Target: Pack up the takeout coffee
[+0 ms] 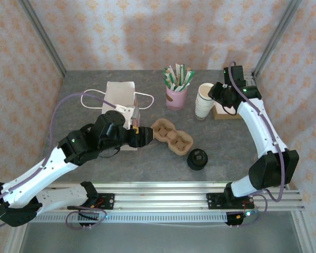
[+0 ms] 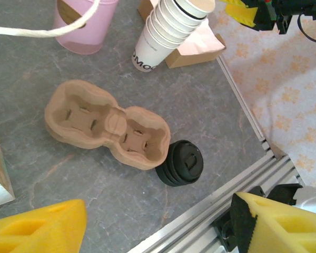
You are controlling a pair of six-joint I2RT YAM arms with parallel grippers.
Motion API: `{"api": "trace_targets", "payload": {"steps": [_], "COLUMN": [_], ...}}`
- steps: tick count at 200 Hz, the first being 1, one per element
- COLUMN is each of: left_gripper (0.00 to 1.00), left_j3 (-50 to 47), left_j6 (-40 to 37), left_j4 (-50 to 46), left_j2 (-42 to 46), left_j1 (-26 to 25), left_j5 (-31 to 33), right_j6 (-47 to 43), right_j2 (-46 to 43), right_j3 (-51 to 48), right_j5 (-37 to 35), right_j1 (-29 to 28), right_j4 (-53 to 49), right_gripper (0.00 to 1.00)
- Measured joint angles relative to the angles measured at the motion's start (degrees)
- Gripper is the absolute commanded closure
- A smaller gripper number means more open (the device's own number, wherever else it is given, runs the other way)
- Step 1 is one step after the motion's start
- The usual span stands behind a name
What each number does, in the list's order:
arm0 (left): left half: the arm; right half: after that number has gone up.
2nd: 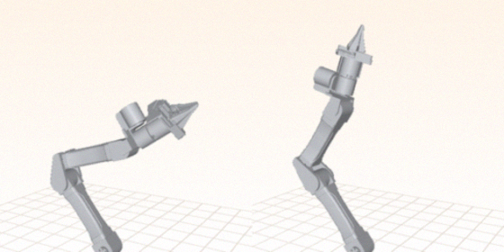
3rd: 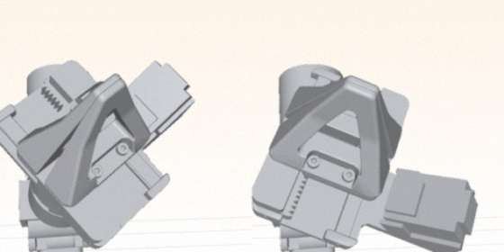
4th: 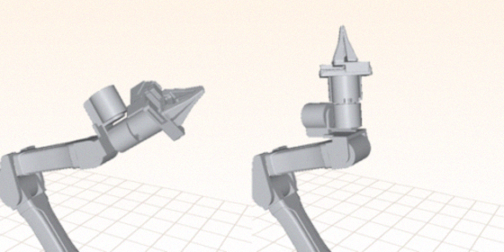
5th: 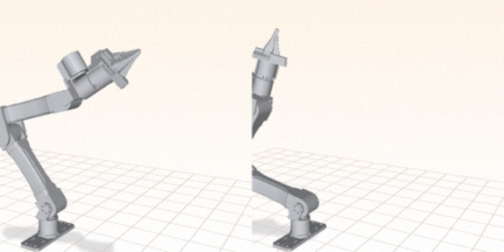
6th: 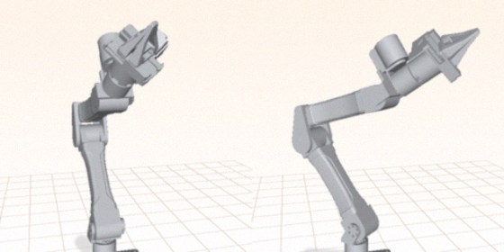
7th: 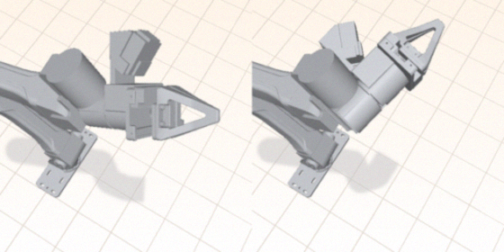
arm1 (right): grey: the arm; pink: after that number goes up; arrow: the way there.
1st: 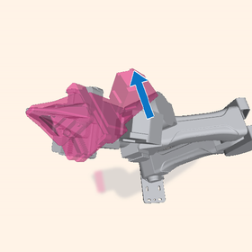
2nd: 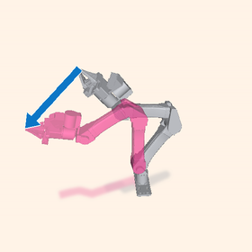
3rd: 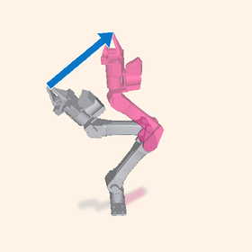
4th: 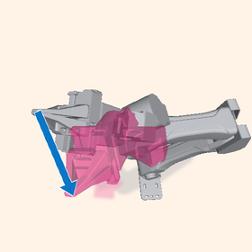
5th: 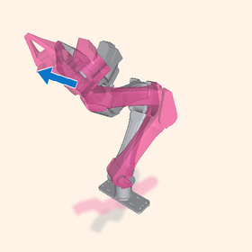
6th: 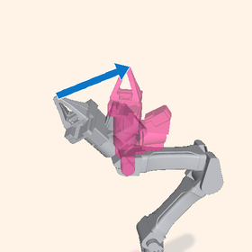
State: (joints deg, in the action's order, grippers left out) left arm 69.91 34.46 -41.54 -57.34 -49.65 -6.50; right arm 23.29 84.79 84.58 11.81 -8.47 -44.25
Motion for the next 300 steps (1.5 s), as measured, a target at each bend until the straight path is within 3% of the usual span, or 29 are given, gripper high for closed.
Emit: {"api": "trace_targets", "payload": {"steps": [56,260,300], "left_gripper": [0.27,0.29,0.29], "left_j3": [0.0,0.0,0.0], "left_j6": [0.5,1.7,1.7], "left_j4": [-0.8,-2.0,-2.0], "left_j2": [2.6,2.3,2.3], "left_j1": [-0.3,-0.3,-0.3], "left_j5": [3.2,4.3,4.7], "right_j6": [0.0,1.3,1.8], "right_j2": [0.9,3.3,3.6], "right_j3": [0.0,-0.8,-0.9], "right_j5": [-4.4,-4.6,-4.6], "right_j1": [0.0,0.0,0.0], "right_j4": [-0.3,3.4,3.6], "right_gripper": [0.69,0.80,0.89]}}
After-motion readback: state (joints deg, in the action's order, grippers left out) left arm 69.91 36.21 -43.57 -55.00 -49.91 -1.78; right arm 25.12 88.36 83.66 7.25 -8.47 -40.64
